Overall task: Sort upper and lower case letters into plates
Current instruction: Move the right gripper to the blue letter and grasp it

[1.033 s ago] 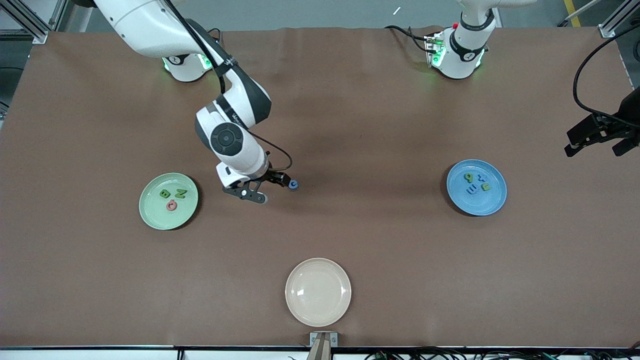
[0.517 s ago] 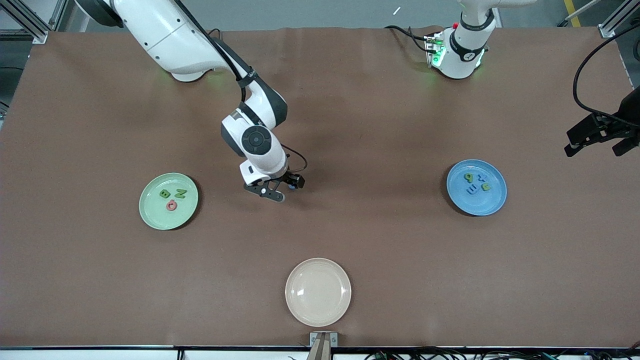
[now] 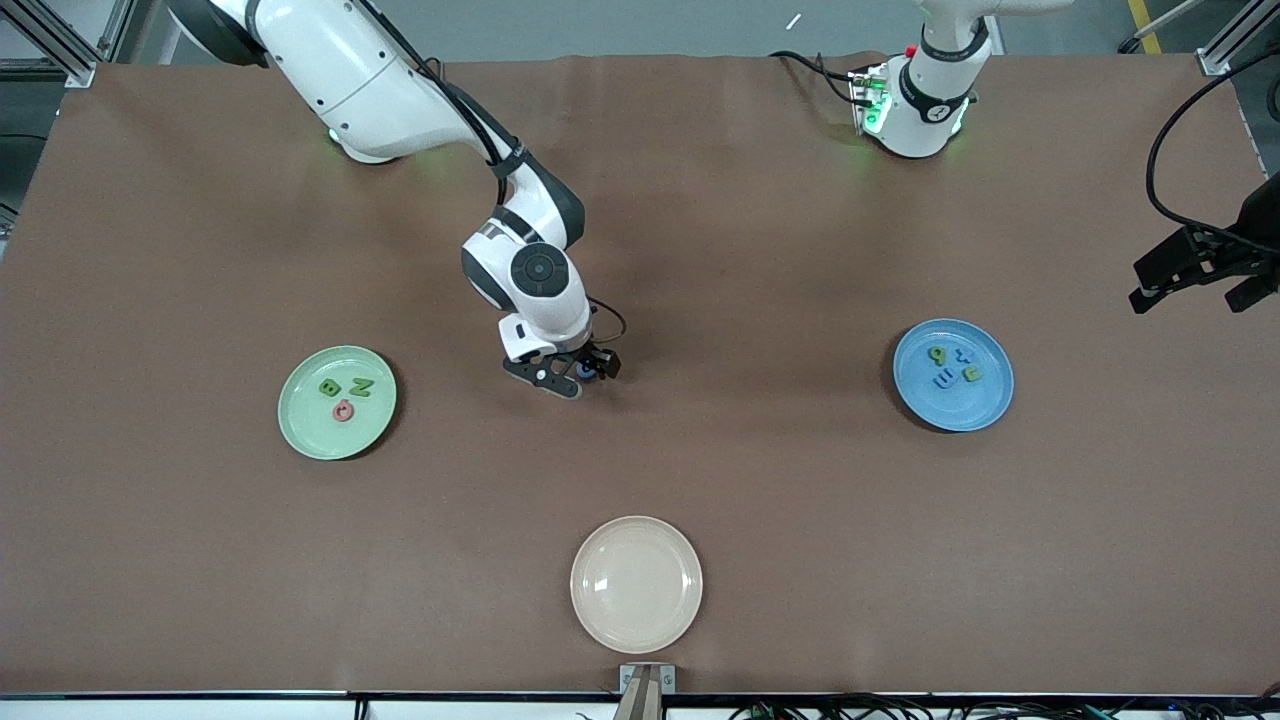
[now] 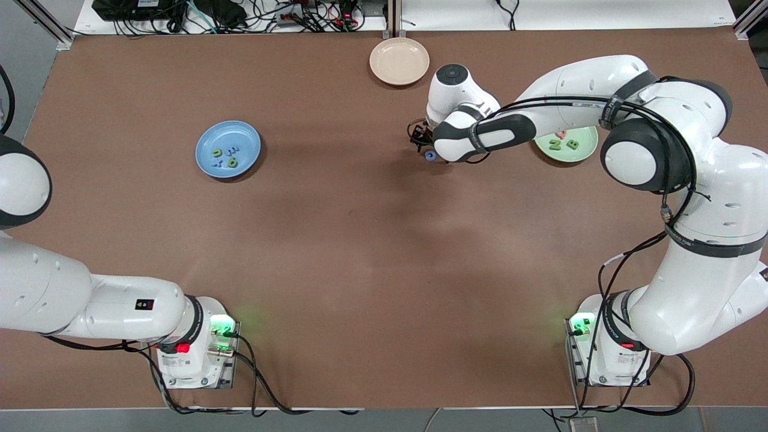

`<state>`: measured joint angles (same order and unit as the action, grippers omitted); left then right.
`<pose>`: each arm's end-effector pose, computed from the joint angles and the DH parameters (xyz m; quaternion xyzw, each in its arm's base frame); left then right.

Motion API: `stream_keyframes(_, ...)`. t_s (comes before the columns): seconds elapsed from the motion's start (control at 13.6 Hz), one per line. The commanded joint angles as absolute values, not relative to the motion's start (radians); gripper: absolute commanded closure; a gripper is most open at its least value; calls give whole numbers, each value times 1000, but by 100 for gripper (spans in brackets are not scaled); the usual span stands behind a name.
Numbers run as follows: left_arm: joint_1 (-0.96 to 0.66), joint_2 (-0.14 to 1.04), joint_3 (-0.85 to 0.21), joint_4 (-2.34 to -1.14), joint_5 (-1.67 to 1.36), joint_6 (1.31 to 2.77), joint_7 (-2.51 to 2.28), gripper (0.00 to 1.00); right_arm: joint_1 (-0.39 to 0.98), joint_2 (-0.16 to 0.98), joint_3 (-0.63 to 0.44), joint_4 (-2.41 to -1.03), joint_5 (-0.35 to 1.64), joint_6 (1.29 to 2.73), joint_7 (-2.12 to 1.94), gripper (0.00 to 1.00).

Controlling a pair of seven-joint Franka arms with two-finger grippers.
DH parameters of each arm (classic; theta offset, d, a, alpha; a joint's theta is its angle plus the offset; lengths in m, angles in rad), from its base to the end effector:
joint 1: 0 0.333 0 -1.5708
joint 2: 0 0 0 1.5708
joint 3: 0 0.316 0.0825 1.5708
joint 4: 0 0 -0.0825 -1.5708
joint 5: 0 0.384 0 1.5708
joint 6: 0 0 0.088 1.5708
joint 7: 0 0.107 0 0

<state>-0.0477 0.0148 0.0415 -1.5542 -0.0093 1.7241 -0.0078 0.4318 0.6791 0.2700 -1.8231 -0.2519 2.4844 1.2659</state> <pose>0.5745 -0.0046 0.6388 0.9970 0.0011 0.0774 0.0049 0.5005 0.4109 0.1736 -0.9776 0.2101 0.0008 0.0109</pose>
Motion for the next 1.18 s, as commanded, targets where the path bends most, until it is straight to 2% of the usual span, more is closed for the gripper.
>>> stream_keyframes(0.0, -51, 8, 44, -1546, -21, 1704, 9, 0, 445, 693, 261, -1816, -296, 2499, 1301, 11)
stream_keyframes(0.15, -51, 9, 44, -1546, -25, 1706, 11, 0, 449, 693, 261, -1816, -296, 2503, 1301, 19)
stream_keyframes(0.3, -51, 9, 44, -1546, -25, 1704, 9, 0, 454, 693, 261, -1816, -296, 2505, 1301, 23)
stream_keyframes(0.52, -52, 9, 44, -1546, -25, 1704, 11, 0, 454, 693, 261, -1816, -298, 2503, 1301, 38)
stream_keyframes(0.66, -52, 9, 44, -1546, -23, 1704, 11, 0, 454, 693, 261, -1816, -299, 2503, 1299, 56)
stream_keyframes(0.89, -52, 8, 44, -1546, -25, 1704, 9, 0, 446, 692, 261, -1816, -304, 2502, 1296, 98)
stream_keyframes(1.11, -51, 8, 44, -1546, -25, 1704, 9, 0, 433, 684, 261, -1803, -304, 2491, 1279, 100)
